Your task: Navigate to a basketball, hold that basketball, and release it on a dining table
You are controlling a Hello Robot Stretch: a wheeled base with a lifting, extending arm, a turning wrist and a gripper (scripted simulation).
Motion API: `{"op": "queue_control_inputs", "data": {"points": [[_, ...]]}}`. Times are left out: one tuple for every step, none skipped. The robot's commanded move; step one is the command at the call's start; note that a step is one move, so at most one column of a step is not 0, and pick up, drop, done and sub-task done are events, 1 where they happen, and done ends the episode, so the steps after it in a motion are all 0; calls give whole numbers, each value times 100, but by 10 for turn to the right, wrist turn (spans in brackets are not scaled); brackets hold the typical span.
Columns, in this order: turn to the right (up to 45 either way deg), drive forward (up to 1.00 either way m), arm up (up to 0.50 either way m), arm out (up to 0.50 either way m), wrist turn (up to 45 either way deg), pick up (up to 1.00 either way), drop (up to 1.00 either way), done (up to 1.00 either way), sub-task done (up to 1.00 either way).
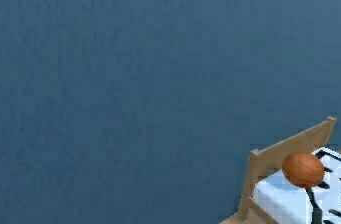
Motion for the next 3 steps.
{"op": "queue_control_inputs", "data": {"points": [[450,0,0,0,0,0,0,0,0],[120,0,0,0,0,0,0,0,0],[30,0,0,0,0,0,0,0,0]]}}
